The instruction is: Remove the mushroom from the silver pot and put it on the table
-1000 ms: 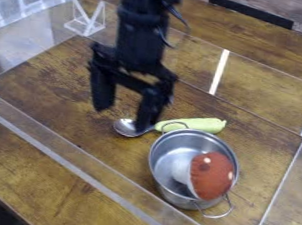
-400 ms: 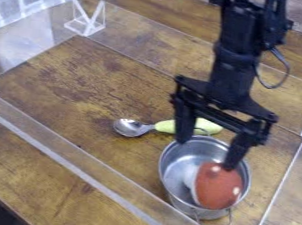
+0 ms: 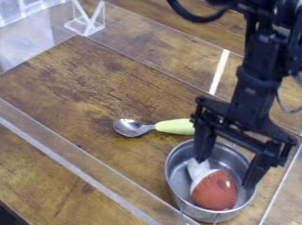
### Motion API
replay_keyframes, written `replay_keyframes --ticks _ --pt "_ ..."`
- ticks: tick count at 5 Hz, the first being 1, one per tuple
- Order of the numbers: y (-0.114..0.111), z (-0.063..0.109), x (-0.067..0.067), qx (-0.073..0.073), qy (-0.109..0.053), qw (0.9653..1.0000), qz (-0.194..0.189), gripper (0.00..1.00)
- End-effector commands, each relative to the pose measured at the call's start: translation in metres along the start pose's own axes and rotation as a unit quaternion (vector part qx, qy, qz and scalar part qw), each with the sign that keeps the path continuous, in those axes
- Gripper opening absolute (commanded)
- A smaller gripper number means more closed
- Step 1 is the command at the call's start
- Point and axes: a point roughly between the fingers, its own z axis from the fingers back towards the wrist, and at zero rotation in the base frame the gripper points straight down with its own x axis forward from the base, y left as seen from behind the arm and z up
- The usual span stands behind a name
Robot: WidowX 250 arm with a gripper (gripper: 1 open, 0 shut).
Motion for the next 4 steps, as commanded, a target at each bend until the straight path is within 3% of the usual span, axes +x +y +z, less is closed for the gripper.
replay_keyframes --ticks 1,4 --pt "-0.004 0.009 0.01 -0.011 -0.03 0.9995 -0.005 1.0" --pt "0.009 -0.002 0.023 -0.007 -0.025 0.9996 0.01 1.0"
